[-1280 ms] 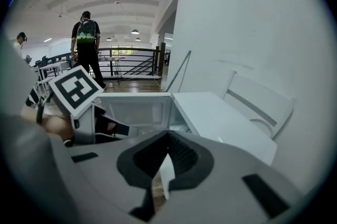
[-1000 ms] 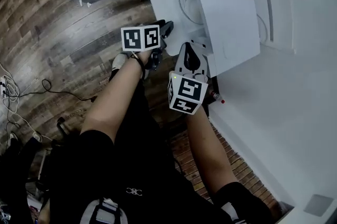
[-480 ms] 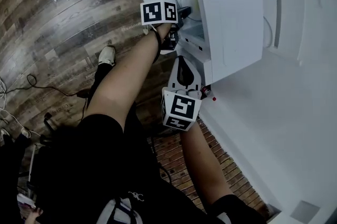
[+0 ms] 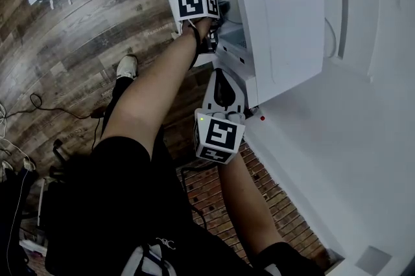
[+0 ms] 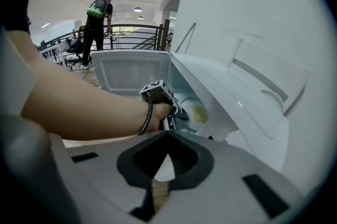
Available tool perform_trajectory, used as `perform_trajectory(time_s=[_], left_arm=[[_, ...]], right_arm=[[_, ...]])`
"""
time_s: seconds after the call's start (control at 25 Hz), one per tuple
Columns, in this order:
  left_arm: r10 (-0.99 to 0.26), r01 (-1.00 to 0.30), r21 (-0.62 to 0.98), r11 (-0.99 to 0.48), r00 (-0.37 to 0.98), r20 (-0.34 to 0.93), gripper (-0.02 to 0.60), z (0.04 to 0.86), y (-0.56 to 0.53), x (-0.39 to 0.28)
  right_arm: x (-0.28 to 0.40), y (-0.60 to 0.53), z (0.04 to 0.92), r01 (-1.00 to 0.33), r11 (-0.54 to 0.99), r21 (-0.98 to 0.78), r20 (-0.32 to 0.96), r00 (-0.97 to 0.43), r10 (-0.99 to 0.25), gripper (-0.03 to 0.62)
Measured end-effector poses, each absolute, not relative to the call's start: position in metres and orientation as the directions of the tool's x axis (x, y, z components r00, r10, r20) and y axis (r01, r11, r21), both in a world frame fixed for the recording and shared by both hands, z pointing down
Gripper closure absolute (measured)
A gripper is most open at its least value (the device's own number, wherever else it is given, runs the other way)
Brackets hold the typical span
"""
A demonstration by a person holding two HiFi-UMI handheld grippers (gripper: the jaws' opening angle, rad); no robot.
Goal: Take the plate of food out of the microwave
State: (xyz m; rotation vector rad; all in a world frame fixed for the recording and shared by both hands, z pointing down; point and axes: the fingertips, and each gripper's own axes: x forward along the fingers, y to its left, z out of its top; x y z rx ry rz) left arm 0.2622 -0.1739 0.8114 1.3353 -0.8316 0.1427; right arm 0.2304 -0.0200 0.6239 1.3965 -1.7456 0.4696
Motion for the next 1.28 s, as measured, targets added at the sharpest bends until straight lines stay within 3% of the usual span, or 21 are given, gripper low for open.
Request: perform_trajectory(time_s=[0.08,0.36,0.52,0.92,1.28], left_arm=[[-0.350,-0.520,0.804,0.287,0.724,0.594,0.278,0.811,-0.172,0.263],[-0.383,-0.357,0.875,0.326,0.797,0.467,0.409,0.799,-0.157,0.250],[-0.410,-0.305,0.903,0.302,0.814,0.412,0.556,0.785,-0.155,0.241],[-0.447,-0.229,0.926,0.300,0.824,0.349,0.572,0.779,-0.118,0.216],[-0.525,-0.210,0.935,0.286,0.782,0.336,0.572,0.727,-0.084,0.141]], right_arm=[[0.229,-0.021,0.625,-0.930,0.310,0.198,0.788,-0.037,-0.614,0.582],[0.215,-0.028,0.626,-0.929,0.321,0.186,0.790,-0.053,-0.611,0.582],[0.205,-0.030,0.621,-0.928,0.328,0.176,0.790,-0.066,-0.610,0.582],[0.200,-0.029,0.609,-0.933,0.308,0.185,0.782,-0.050,-0.621,0.582],[0.193,-0.029,0.591,-0.936,0.303,0.177,0.763,-0.064,-0.643,0.582]])
